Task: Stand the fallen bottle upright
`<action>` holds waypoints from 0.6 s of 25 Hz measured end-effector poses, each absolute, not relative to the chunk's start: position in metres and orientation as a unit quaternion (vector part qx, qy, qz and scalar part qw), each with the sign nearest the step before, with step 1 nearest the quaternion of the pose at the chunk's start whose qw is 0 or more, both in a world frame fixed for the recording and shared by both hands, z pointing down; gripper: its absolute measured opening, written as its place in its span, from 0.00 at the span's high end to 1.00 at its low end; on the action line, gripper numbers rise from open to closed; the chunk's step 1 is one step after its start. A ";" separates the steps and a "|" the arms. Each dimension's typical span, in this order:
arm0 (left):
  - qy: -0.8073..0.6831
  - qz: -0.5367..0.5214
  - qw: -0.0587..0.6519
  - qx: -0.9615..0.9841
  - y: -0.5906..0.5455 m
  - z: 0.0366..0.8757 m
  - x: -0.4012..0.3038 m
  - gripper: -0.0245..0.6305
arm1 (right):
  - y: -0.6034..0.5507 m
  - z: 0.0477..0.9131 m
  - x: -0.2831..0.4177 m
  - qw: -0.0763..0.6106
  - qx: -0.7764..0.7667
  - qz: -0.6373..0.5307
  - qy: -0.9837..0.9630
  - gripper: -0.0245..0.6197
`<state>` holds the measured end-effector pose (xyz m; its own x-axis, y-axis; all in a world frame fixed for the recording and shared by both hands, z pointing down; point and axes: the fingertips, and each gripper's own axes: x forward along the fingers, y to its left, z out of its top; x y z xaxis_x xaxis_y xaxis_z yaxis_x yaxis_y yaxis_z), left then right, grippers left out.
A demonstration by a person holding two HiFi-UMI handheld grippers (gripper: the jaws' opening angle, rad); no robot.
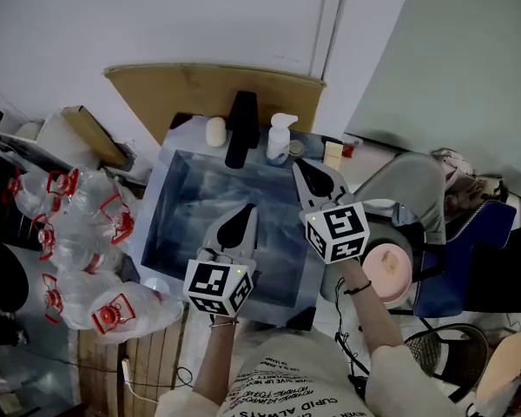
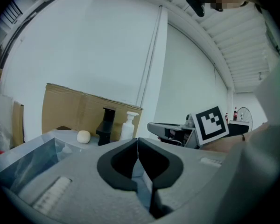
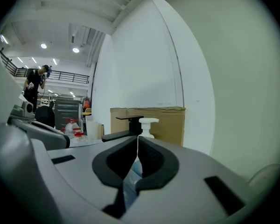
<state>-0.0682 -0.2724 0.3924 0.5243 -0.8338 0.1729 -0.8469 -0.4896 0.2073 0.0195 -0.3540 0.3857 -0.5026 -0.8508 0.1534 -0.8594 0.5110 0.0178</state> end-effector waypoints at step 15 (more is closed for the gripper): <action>-0.487 0.017 0.093 0.869 -0.247 0.354 -0.079 0.93 | -0.294 0.365 0.048 0.044 0.489 0.055 -0.869 0.95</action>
<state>-0.0789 -0.2467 0.3541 0.5258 -0.8422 0.1193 -0.8484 -0.5092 0.1448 0.0478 -0.2944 0.3648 -0.5176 -0.8456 0.1303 -0.8553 0.5156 -0.0516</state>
